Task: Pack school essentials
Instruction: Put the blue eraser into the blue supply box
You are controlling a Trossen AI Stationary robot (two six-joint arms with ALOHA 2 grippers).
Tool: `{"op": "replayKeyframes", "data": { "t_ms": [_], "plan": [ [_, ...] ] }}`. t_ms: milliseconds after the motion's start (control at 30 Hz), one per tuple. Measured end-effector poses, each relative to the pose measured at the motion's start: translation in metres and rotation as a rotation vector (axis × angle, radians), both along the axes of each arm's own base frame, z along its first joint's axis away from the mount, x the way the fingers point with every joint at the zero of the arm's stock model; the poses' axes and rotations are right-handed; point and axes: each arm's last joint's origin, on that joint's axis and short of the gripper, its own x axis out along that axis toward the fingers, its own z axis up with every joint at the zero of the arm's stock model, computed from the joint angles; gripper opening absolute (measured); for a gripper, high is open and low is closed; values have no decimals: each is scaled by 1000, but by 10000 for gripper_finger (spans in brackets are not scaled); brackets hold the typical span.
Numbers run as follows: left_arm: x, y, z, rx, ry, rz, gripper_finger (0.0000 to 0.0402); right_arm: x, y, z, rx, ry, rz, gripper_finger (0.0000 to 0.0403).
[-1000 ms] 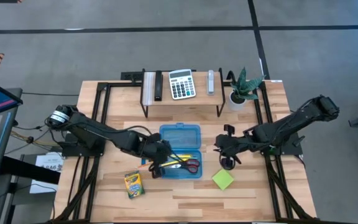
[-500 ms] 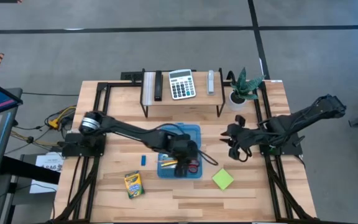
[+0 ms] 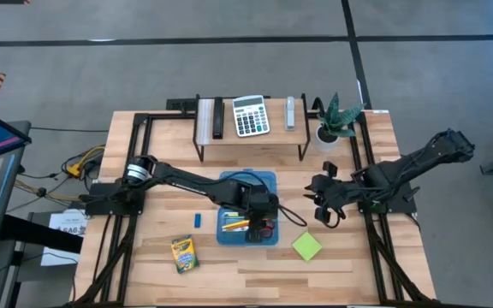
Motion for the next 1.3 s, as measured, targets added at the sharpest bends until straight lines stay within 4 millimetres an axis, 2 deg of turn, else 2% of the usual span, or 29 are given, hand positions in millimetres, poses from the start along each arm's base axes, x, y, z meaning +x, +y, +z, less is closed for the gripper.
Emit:
{"op": "replayKeyframes", "data": {
  "t_ms": [133, 233, 433, 633, 800, 933, 1100, 1300],
  "plan": [
    [-9, -3, 8, 18, 44, -16, 142, 3, 0, -3, -7, 18, -7, 127],
    [-24, -7, 16, 76, 113, 11, 155, 5, 1, -5, -11, 28, -7, 127],
    [-52, -24, 37, 240, 163, 89, 153, 8, 2, -9, -16, 46, -6, 127],
    [-73, -35, 43, 256, 179, 114, 134, 8, 6, -11, -14, 58, 1, 127],
    [-109, -28, 33, 207, 125, 196, 116, 8, 11, -13, -17, 64, 24, 127],
    [-142, -15, 15, 118, 56, 292, 110, 8, 12, -14, -18, 65, 28, 127],
    [-181, -2, -12, 61, 92, 396, 110, 10, 12, -14, -19, 65, 28, 127],
    [-203, 10, -40, 61, 193, 430, 110, 13, 8, -13, -27, 53, 21, 127]
  ]
}}
